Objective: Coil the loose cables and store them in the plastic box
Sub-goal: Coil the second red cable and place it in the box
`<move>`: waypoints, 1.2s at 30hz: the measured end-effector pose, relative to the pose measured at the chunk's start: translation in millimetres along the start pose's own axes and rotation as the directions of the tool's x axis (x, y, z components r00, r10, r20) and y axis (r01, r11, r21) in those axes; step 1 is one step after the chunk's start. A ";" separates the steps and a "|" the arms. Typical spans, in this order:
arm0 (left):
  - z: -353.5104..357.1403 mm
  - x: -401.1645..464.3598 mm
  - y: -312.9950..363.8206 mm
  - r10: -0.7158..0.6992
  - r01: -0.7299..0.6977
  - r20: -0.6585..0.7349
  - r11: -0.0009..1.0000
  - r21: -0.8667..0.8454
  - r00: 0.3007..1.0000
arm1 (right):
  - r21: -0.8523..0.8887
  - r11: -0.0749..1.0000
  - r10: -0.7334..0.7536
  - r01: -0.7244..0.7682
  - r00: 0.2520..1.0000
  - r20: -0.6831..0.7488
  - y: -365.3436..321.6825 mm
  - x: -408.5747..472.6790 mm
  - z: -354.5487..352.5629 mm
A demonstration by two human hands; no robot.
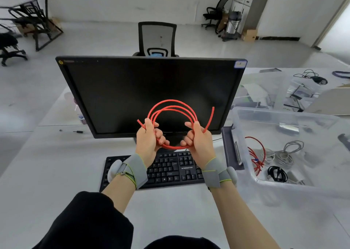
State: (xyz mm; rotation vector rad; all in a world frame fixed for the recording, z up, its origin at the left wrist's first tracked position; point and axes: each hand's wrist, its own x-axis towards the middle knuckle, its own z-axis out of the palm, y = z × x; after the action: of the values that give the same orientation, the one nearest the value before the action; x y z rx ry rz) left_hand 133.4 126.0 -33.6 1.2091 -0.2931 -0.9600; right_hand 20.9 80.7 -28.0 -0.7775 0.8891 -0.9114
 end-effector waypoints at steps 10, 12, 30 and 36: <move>-1.8 9.5 5.2 -0.133 0.134 0.022 0.963 -0.233 0.991 | -0.019 1.000 -0.009 0.010 0.999 0.048 -2.2 1.6 -7.7; -3.0 10.2 7.8 -0.137 0.145 0.050 0.964 -0.224 0.989 | 0.019 1.000 0.021 -0.022 0.999 0.029 2.0 1.1 -12.6; -4.9 16.8 6.5 -0.214 0.206 0.177 0.977 0.062 0.961 | -0.378 0.925 -0.051 0.031 0.998 -0.043 -1.0 6.4 -34.1; 2.3 11.7 -4.4 -0.216 0.173 0.150 0.950 0.260 0.965 | -0.424 0.906 -0.150 0.004 0.938 -0.313 5.3 14.8 -41.5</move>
State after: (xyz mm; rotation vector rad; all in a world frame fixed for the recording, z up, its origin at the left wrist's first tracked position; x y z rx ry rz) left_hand 136.7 115.5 -39.9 1.3994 -0.4493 -1.2345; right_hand -9.4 62.0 -54.5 -1.0481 1.3982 -0.9545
